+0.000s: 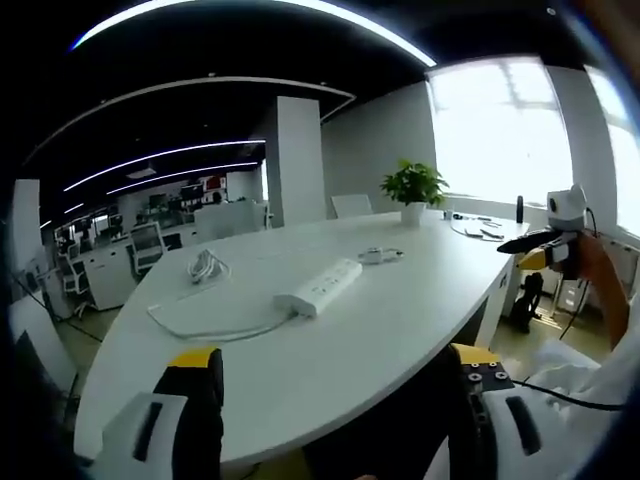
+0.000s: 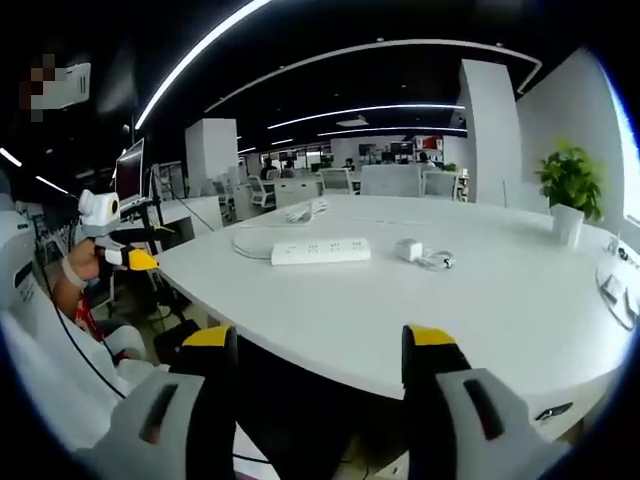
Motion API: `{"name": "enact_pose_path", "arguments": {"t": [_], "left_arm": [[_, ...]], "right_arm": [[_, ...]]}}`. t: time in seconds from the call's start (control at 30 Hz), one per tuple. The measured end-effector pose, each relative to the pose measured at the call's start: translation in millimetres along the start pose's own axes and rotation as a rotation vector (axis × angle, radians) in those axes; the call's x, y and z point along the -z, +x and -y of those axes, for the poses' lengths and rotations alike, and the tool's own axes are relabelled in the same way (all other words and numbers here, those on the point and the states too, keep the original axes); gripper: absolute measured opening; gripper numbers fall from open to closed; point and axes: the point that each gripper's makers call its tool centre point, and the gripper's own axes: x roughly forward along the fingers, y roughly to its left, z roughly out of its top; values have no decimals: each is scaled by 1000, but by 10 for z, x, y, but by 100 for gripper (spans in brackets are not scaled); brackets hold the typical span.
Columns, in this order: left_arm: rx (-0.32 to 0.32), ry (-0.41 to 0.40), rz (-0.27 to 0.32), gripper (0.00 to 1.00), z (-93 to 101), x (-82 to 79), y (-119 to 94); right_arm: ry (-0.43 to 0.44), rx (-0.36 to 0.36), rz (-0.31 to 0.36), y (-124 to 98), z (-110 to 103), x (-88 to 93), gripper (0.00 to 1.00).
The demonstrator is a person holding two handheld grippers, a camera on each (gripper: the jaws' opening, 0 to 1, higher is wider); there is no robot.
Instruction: Straighten the power strip on the desk, plug the charger into it
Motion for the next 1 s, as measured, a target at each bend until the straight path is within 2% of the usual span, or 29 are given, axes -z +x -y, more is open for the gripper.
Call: {"name": "enact_pose_path", "arguments": {"t": [0.7,1.0], "left_arm": [[1,20,-6,92,-15,-3,21],[16,45,-8,93,57,-46,66]], "right_arm": [[-15,-10,-17,31,4,26,66],[-21,-23,-9,45,-26,10,68]]}}
